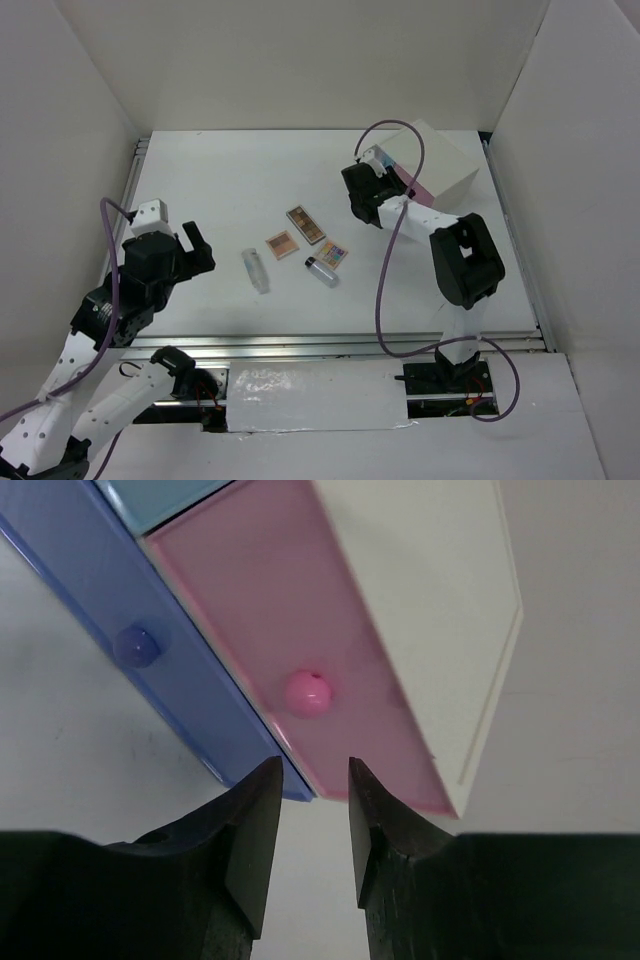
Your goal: Organize the makeup
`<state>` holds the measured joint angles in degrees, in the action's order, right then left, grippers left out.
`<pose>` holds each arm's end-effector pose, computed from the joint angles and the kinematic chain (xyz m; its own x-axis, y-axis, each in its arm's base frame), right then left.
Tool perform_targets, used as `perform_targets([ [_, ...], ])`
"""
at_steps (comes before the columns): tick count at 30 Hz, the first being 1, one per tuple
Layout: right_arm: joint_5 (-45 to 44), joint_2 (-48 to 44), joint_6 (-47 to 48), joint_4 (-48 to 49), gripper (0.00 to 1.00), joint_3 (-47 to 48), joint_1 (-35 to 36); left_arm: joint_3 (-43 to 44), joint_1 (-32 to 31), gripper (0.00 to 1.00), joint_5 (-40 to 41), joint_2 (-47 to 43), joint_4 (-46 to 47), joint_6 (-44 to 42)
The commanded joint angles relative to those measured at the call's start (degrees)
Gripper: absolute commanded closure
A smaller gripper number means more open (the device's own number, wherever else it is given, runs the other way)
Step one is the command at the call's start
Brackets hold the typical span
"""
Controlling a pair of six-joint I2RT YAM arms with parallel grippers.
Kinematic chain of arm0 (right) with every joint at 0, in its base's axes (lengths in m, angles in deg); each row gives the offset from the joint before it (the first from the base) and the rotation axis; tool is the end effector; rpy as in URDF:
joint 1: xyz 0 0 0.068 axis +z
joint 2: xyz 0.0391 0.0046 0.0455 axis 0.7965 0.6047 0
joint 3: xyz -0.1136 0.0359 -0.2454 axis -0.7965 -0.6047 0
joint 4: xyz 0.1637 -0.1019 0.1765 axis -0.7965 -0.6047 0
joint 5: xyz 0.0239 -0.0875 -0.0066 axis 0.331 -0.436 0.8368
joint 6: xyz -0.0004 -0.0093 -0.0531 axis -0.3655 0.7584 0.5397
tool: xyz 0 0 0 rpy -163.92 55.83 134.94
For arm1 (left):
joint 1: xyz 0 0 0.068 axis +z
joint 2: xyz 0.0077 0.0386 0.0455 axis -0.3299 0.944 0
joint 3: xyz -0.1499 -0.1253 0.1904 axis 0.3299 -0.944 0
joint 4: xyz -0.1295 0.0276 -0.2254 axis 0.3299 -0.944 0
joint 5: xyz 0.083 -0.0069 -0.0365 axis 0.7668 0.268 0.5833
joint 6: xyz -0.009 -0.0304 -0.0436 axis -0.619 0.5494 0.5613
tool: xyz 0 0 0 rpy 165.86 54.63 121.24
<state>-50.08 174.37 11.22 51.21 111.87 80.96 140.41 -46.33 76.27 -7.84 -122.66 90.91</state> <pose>0.3654 0.1609 0.2245 -0.6770 -0.5165 -0.5243 0.1276 0.6192 -0.7748 0.1146 -0.0387 0.3589 -0.3491 -0.3918 -0.8512 -0.2477 0.9147 -0.3194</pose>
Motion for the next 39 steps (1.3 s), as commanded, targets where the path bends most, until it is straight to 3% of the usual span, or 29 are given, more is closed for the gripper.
perform_targets([
  [1,-7.61,2.72,4.17,6.76,0.6,-0.15,0.84,-0.35,0.26,0.01,-0.36,-1.06,2.36,-1.78],
  [9,-7.78,4.83,15.66,18.53,0.53,-0.32,0.4,-0.26,0.18,0.01,-1.24,-0.62,2.71,-2.22],
  [27,-6.98,10.02,16.99,20.55,0.47,1.0,-1.53,-0.35,0.18,0.01,-1.32,-0.8,2.71,-2.39],
  [33,-7.07,10.72,17.08,21.17,0.49,1.52,-1.88,-0.35,0.18,0.01,-1.68,-0.62,2.8,-2.57],
  [39,-7.6,11.08,16.9,21.96,0.64,1.87,-2.41,-0.35,0.18,0.01,-1.94,-0.45,2.97,-2.83],
])
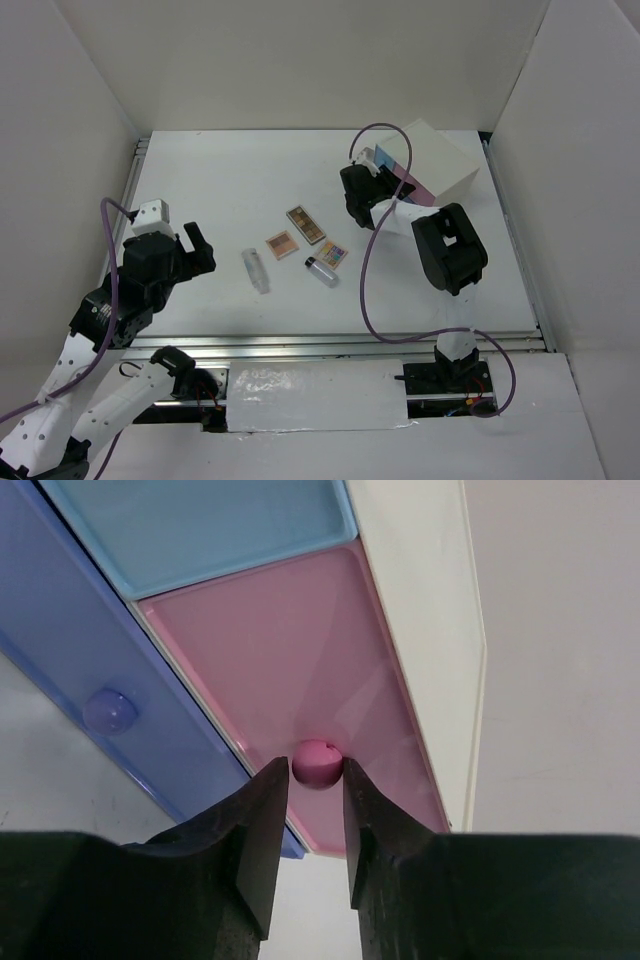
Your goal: Organize the makeup
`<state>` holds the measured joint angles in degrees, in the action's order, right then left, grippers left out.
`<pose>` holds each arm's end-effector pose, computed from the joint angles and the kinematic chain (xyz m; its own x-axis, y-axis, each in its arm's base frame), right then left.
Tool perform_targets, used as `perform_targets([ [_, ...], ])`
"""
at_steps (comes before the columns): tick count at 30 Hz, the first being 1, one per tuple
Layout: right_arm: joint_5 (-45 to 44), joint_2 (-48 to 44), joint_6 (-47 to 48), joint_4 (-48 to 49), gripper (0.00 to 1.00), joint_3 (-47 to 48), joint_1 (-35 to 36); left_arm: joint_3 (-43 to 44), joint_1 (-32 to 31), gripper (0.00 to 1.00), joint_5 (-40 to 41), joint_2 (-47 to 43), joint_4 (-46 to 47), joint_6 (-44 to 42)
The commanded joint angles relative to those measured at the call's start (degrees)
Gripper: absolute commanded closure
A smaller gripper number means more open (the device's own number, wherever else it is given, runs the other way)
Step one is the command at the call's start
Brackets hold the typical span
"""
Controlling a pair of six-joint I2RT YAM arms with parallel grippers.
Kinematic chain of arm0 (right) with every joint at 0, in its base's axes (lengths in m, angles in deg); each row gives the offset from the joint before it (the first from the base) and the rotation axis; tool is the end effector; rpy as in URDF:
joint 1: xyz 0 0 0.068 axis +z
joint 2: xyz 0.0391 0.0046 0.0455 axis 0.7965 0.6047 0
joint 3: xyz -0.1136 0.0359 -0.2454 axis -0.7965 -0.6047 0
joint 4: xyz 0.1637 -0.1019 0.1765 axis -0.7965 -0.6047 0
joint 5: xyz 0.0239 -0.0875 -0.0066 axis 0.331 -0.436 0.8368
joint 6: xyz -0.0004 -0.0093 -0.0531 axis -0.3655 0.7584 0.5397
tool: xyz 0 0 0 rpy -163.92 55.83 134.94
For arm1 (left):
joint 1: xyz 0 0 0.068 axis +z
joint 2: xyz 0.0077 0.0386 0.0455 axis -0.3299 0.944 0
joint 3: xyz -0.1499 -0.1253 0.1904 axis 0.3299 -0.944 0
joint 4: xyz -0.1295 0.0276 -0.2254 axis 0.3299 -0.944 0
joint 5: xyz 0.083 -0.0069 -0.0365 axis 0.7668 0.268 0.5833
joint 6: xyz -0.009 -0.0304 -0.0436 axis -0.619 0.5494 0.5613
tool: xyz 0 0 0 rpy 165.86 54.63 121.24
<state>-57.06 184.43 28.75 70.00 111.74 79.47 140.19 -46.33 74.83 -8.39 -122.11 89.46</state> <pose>0.3984 0.1636 0.1796 -0.7050 -0.5963 -0.3840 0.1217 0.4318 -0.8937 0.1132 -0.0388 0.3594 -0.3564 -0.3757 -0.8554 -0.2158 0.9239 -0.3159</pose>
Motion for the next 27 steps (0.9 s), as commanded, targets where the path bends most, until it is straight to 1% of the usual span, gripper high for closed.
perform_targets([
  [1,-0.63,0.93,-0.8,3.08,0.65,2.09,-0.84,-0.13,0.18,0.01,-0.58,0.1,2.51,-1.39],
  [4,-0.8,0.5,-0.45,3.87,0.7,2.09,-0.84,-0.13,0.18,0.01,-0.59,0.19,2.43,-1.39],
  [7,-0.8,0.32,-0.45,4.31,0.79,2.01,-0.84,-0.13,0.18,0.01,-0.67,0.01,2.51,-1.48],
  [8,-1.15,0.4,-0.71,4.31,0.8,2.09,-0.84,-0.13,0.18,0.01,-0.59,-0.07,2.51,-1.39],
  [9,-1.33,0.49,-0.8,4.05,0.83,2.18,-0.84,-0.13,0.18,0.01,-0.59,-0.16,2.51,-1.39],
  [10,-1.68,0.49,-0.98,3.96,0.88,2.44,-0.75,-0.13,0.18,0.0,-0.59,-0.08,2.43,-1.39],
  [13,-2.38,0.58,-2.47,2.38,0.96,2.89,0.47,-0.13,0.18,0.0,-0.41,-0.25,2.43,-1.39],
  [15,-2.47,0.32,-3.61,1.76,0.98,2.71,1.18,-0.13,0.18,0.0,-0.41,-0.25,2.43,-1.3],
  [23,-3.53,0.58,-10.9,-5.09,0.98,3.5,6.1,-0.13,0.18,0.01,-0.15,-0.51,2.43,-1.21],
  [27,-3.97,1.37,-18.79,-13.59,0.98,4.91,8.21,-0.13,0.18,0.01,-0.15,-0.25,2.43,-1.21],
])
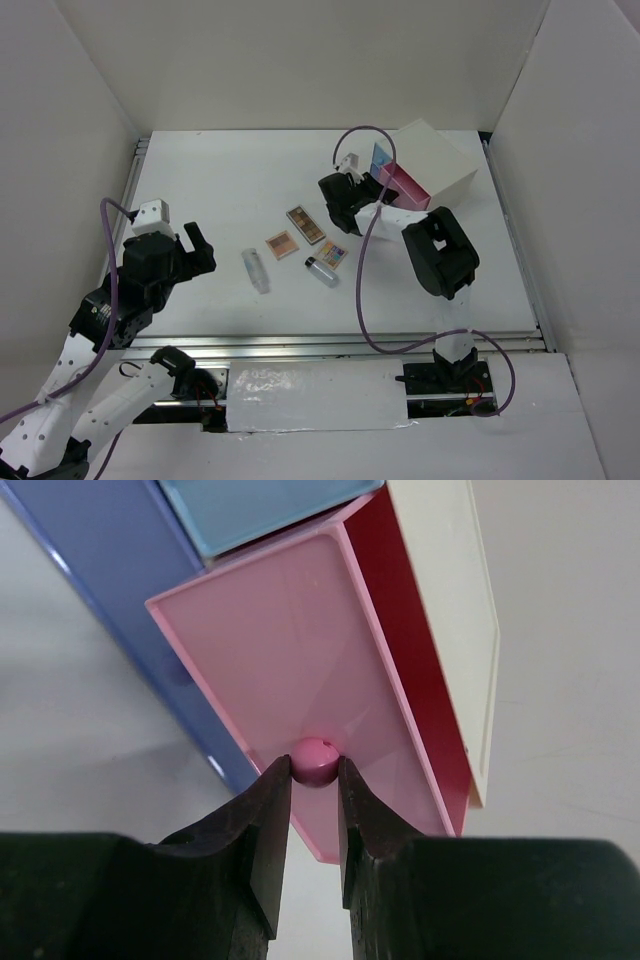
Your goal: Organize the makeup
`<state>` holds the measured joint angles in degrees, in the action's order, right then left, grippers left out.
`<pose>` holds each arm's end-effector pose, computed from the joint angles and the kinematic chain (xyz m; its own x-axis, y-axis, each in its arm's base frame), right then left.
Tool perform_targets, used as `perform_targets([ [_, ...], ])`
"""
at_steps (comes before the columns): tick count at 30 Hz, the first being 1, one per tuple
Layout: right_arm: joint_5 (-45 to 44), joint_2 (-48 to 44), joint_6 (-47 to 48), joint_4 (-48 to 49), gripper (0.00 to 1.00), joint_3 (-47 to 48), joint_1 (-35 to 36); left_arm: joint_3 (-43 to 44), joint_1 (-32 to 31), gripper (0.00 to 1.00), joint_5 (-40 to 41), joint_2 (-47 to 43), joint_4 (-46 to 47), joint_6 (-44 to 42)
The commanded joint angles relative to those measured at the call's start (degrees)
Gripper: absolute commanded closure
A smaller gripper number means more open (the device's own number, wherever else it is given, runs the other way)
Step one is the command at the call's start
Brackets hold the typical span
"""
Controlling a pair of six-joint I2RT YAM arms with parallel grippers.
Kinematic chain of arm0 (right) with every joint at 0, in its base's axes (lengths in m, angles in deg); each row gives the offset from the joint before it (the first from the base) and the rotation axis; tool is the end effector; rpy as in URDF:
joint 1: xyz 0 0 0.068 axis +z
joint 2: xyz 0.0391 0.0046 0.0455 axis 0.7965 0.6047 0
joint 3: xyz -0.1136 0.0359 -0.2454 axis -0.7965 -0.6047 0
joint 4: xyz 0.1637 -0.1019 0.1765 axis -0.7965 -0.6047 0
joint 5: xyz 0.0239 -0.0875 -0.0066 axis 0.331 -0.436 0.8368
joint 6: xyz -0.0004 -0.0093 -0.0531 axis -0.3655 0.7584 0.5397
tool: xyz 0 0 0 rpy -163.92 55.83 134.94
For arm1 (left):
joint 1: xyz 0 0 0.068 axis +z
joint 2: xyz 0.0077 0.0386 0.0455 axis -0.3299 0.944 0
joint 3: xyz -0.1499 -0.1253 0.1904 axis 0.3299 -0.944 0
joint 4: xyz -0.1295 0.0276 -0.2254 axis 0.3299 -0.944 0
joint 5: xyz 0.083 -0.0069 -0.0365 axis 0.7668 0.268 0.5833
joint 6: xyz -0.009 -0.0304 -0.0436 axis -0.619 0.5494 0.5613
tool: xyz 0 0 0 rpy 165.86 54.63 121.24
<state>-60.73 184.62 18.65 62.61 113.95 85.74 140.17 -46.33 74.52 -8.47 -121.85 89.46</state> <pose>0.3770 0.2045 0.1820 -0.6703 -0.5911 -0.4487 0.1621 0.4734 -0.8658 0.1132 -0.0390 0.3598 -0.3550 -0.3781 -0.8550 -0.2101 0.9234 -0.3211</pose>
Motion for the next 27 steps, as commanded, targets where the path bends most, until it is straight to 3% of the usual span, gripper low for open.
perform_targets([
  [1,-0.21,1.18,-9.94,-7.71,0.98,2.96,2.38,-0.11,0.18,0.01,0.16,-0.16,2.16,-1.13],
  [14,0.58,2.05,-26.38,-25.99,0.97,7.35,6.86,-0.11,0.18,0.01,0.34,0.01,1.99,-1.04],
  [27,2.34,3.9,-37.1,-36.64,0.91,15.52,7.48,-0.11,0.18,0.01,0.42,0.28,1.9,-0.95],
])
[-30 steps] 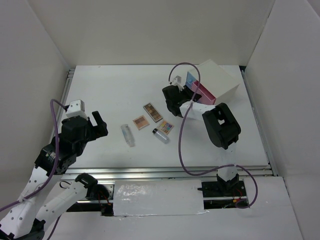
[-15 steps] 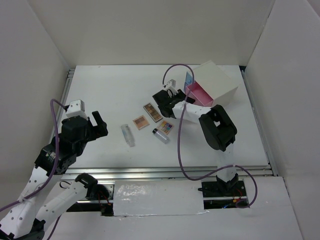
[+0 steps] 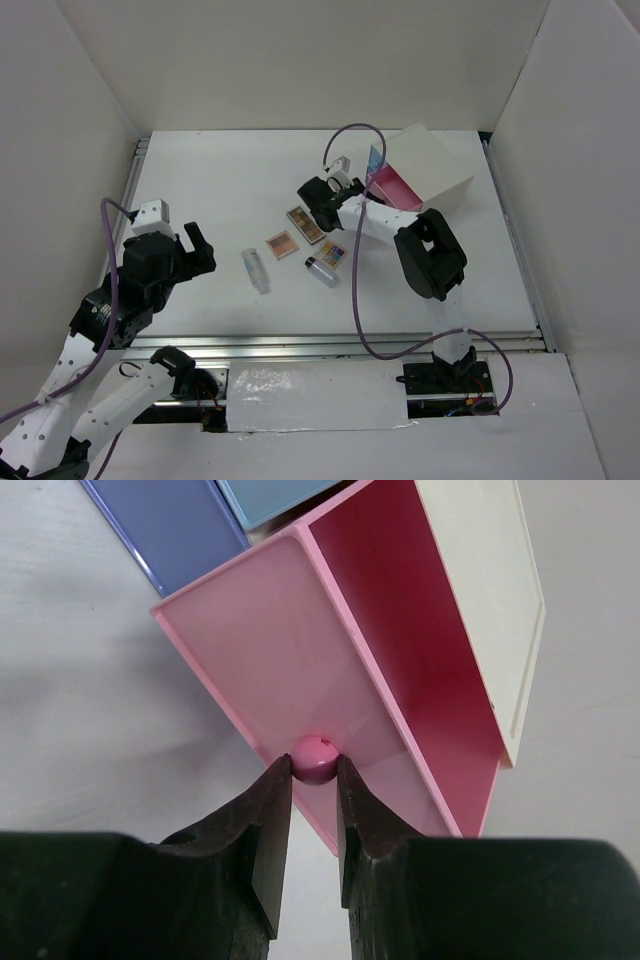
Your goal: Organize the makeup
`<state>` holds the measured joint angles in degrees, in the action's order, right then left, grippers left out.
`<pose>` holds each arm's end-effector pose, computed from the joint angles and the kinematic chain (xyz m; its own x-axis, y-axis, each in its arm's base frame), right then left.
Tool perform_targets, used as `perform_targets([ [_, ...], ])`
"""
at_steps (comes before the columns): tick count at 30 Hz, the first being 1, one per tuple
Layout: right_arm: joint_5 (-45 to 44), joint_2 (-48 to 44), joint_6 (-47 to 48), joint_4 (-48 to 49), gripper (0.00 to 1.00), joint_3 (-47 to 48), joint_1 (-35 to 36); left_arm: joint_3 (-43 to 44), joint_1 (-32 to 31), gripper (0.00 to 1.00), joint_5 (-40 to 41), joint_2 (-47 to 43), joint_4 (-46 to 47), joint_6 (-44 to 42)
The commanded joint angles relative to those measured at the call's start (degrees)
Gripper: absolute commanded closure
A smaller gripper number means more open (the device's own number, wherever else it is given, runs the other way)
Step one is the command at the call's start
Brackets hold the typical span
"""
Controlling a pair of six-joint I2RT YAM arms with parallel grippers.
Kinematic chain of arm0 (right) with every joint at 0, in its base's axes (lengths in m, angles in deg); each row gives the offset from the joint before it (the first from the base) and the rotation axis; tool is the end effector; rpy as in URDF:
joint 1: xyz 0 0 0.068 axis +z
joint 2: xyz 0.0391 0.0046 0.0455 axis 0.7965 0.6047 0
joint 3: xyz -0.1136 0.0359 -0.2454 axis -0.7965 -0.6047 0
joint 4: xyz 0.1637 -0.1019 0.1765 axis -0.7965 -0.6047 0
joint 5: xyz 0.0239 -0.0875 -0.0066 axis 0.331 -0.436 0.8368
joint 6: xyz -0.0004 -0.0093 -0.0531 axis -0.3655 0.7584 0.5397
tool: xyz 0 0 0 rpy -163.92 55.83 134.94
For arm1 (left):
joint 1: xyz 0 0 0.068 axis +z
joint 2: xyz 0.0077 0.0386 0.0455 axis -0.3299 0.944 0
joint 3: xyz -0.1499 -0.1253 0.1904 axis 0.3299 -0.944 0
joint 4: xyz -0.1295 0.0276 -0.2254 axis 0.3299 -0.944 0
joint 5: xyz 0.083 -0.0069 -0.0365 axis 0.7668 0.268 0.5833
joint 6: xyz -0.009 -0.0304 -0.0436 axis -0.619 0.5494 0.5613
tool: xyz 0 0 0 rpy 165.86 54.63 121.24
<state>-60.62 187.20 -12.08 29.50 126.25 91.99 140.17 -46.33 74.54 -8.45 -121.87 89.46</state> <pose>0.3512 0.2433 0.1952 -0.6808 -0.4969 -0.5382 0.1917 0.5882 -0.7857 0.1132 -0.0390 0.3597 -0.3553 -0.3778 -0.8550 -0.2106 0.9235 -0.3206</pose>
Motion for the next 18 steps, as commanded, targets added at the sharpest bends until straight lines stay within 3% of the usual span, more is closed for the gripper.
perform_targets([
  [1,2.67,1.41,-7.25,-5.27,0.9,3.75,1.32,-0.11,0.18,0.01,0.4,0.34,1.92,-0.95],
  [8,4.25,0.09,-9.54,-7.13,0.89,4.19,2.02,-0.11,0.18,0.01,0.49,0.61,1.83,-0.86],
  [16,6.88,-2.54,-13.32,-9.25,0.78,4.02,3.51,-0.11,0.18,0.01,0.4,1.04,1.92,-0.86],
  [18,7.59,-3.51,-12.62,-7.59,0.66,3.32,4.22,-0.02,0.18,0.01,0.32,1.13,1.92,-0.95],
])
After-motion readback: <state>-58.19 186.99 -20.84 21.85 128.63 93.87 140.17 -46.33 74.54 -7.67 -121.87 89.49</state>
